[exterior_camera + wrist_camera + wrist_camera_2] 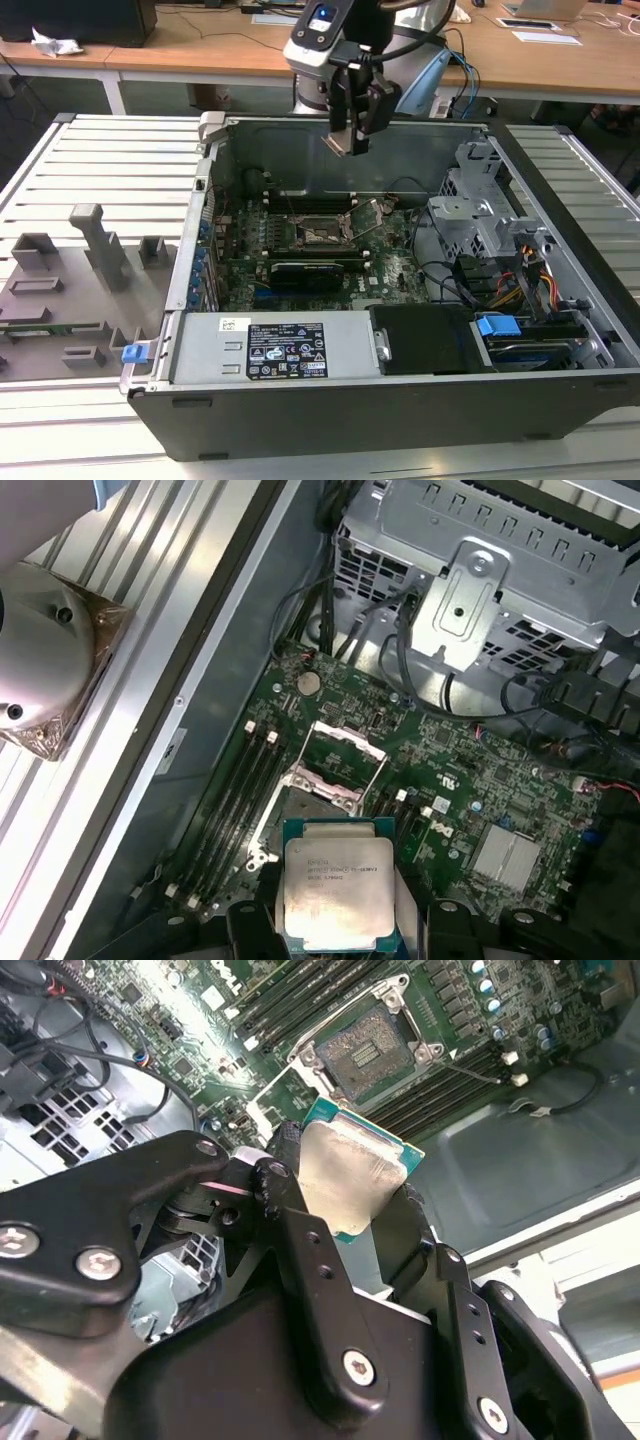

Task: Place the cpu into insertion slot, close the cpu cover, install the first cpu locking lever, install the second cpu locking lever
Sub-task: 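Place the cpu into insertion slot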

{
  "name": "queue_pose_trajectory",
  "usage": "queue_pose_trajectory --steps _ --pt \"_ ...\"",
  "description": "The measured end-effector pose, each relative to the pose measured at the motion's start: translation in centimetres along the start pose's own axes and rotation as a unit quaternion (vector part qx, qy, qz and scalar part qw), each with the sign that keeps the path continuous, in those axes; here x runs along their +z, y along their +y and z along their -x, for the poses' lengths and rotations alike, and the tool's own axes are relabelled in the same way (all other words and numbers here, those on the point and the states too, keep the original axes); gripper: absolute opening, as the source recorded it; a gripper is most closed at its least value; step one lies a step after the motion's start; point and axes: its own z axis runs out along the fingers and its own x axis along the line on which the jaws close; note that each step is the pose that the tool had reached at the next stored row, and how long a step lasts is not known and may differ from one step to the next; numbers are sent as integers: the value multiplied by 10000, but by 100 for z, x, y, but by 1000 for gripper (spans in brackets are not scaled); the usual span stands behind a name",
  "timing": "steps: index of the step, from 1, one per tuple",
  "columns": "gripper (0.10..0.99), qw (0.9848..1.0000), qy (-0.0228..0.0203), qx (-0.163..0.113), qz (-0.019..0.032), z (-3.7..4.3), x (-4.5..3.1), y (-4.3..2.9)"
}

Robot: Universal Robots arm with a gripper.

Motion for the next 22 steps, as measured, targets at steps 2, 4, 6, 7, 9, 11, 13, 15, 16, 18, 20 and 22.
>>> queue_pose_trajectory --steps 2,4,6,7,9,11,13,15,16,18,20,22 --pt "529 10000 -8 85 1 0 2 0" --pt "529 9998 -16 173 3 0 4 0" --pt "529 9995 -28 310 6 0 7 -1" --pt "529 9993 -34 379 8 0 8 -1" --pt "529 9990 -40 453 9 0 9 -1" --pt "529 9986 -46 525 10 0 11 -1" --pt "529 9985 -49 554 11 0 14 -1" --pt "529 9984 -50 564 10 0 21 -1" --pt "529 9984 -49 566 9 0 28 -2" --pt "529 9984 -50 566 7 1 36 -3" --pt "529 9984 -50 567 6 1 39 -3" --pt "529 9983 -50 582 8 1 42 -3"
